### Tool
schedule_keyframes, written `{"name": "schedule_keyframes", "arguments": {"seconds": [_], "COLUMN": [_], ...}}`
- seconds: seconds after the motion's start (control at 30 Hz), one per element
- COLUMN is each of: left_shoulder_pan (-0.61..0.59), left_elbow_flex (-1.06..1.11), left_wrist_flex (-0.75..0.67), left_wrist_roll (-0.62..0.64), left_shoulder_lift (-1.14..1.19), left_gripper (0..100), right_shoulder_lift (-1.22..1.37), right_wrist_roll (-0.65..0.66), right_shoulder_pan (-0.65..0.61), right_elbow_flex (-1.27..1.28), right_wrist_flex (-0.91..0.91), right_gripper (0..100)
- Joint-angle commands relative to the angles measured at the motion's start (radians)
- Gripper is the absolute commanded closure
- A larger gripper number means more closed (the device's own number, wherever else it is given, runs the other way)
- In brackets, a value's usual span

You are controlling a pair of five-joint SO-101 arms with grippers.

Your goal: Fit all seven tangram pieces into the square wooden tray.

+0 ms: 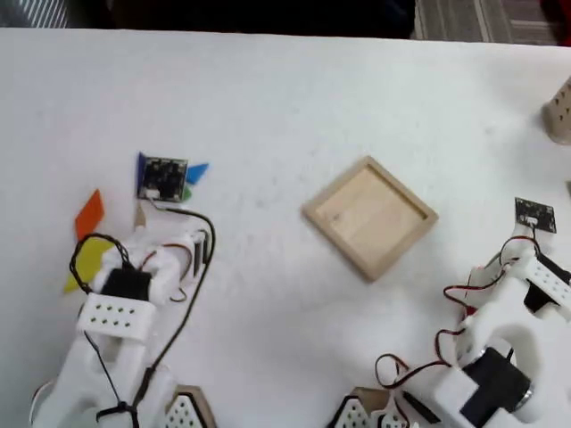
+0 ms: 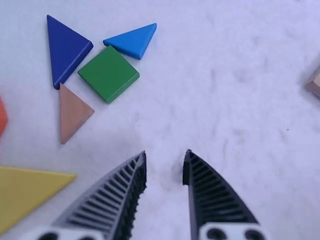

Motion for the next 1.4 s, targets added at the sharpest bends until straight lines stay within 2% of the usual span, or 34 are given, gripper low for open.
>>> {"name": "schedule_keyframes", "arguments": {"seconds": [0.0, 0.27, 0.67, 0.8, 1.03, 1.17, 1.37], "left_shoulder_pan": [0.002, 0.001, 0.001, 0.001, 0.001, 0.001, 0.001], "left_elbow_flex": [-0.005, -0.005, -0.005, -0.005, -0.005, -0.005, -0.006], "left_wrist_flex": [-0.018, -0.02, -0.021, -0.021, -0.02, -0.02, -0.018], "left_wrist_roll": [-0.012, -0.012, -0.012, -0.012, -0.012, -0.012, -0.012], "left_shoulder_lift": [-0.002, -0.002, -0.002, -0.002, -0.002, -0.004, -0.004], "left_gripper": [86, 86, 86, 86, 86, 86, 86], "right_shoulder_lift": [0.091, 0.105, 0.105, 0.105, 0.015, -0.056, -0.085], "right_wrist_roll": [0.029, 0.106, 0.114, 0.161, 0.124, 0.078, 0.075], "right_shoulder_pan": [-0.012, -0.058, -0.088, -0.11, -0.105, -0.088, -0.084], "right_elbow_flex": [-0.043, -0.061, -0.071, -0.08, -0.092, -0.072, -0.029], "right_wrist_flex": [0.001, 0.048, 0.05, 0.091, 0.145, 0.145, 0.124], "right_gripper": [67.2, 67.2, 67.2, 67.2, 67.2, 67.2, 67.2]}}
